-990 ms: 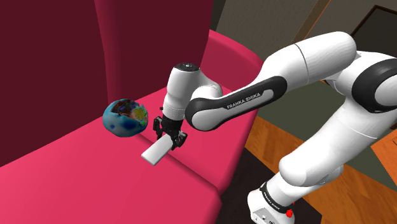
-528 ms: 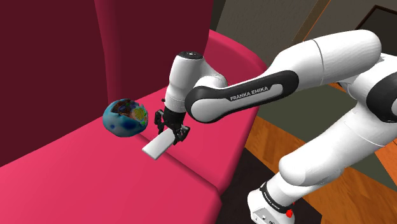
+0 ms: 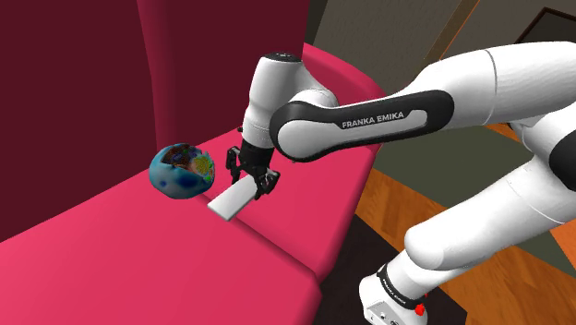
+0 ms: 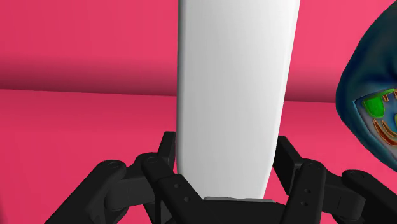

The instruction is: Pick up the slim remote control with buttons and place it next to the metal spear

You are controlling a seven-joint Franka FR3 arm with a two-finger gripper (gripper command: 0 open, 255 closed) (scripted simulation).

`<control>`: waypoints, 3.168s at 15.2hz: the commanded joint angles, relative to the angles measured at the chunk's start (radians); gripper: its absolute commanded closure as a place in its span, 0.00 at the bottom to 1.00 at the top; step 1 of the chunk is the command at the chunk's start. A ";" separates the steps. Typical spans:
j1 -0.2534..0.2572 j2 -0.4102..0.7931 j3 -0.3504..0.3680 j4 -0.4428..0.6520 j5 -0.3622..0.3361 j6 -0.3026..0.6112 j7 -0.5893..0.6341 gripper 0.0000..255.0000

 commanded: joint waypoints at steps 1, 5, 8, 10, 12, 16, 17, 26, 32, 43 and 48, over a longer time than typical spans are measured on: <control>0.003 -0.021 -0.010 0.016 0.018 -0.029 -0.015 1.00; 0.009 -0.055 -0.028 0.050 0.045 -0.086 -0.035 1.00; 0.011 -0.096 -0.064 0.048 0.075 -0.116 -0.082 1.00; 0.010 -0.139 -0.116 0.012 0.105 -0.118 -0.154 1.00; 0.007 -0.173 -0.165 -0.021 0.124 -0.121 -0.219 1.00; -0.008 -0.220 -0.255 -0.074 0.138 -0.124 -0.338 1.00; -0.015 -0.228 -0.275 -0.085 0.139 -0.124 -0.366 1.00; -0.095 -0.240 -0.439 -0.131 0.096 -0.118 -0.591 1.00; -0.165 -0.195 -0.530 -0.112 0.043 -0.110 -0.720 1.00; -0.293 -0.027 -0.665 0.032 -0.065 -0.108 -0.918 1.00; -0.343 0.077 -0.714 0.143 -0.108 -0.121 -0.994 1.00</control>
